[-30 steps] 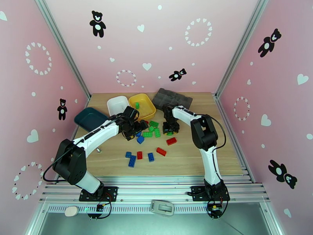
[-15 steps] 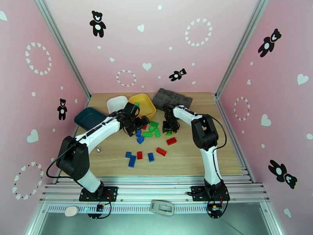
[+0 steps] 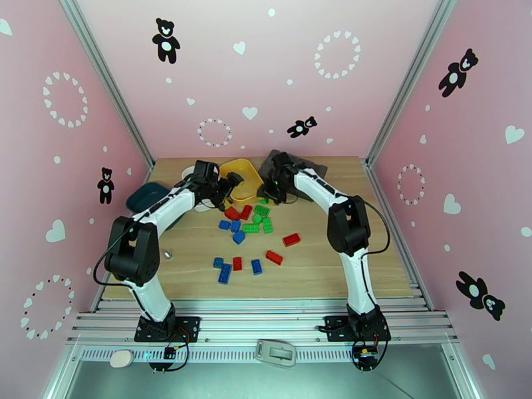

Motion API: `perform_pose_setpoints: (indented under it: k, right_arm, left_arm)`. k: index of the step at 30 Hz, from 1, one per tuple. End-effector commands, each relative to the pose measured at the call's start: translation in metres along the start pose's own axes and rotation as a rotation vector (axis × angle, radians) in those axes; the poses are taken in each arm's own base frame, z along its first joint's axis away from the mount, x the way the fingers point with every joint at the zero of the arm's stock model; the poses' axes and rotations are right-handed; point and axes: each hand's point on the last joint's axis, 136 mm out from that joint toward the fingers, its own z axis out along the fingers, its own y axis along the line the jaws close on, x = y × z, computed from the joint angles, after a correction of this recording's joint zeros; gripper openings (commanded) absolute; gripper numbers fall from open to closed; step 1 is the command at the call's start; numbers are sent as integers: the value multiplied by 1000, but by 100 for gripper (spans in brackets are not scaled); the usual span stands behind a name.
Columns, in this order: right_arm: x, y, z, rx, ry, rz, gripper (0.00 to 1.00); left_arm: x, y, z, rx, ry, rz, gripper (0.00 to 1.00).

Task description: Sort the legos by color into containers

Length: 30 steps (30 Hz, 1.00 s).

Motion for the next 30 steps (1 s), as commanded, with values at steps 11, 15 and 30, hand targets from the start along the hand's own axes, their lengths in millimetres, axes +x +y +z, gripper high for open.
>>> perform_pose_setpoints:
  k: [11, 15, 30]
  right_arm:
    - [-68, 42, 43, -210, -77, 176, 61]
    - [-69, 45, 39, -216, -83, 155, 64]
    - [-13, 10, -27, 87, -23, -133, 64]
  left_arm:
    - [-53, -24, -4, 178, -44, -147, 98]
    - [-51, -20, -8, 151, -43, -128, 97]
    - [4, 31, -51, -174, -41, 112, 98]
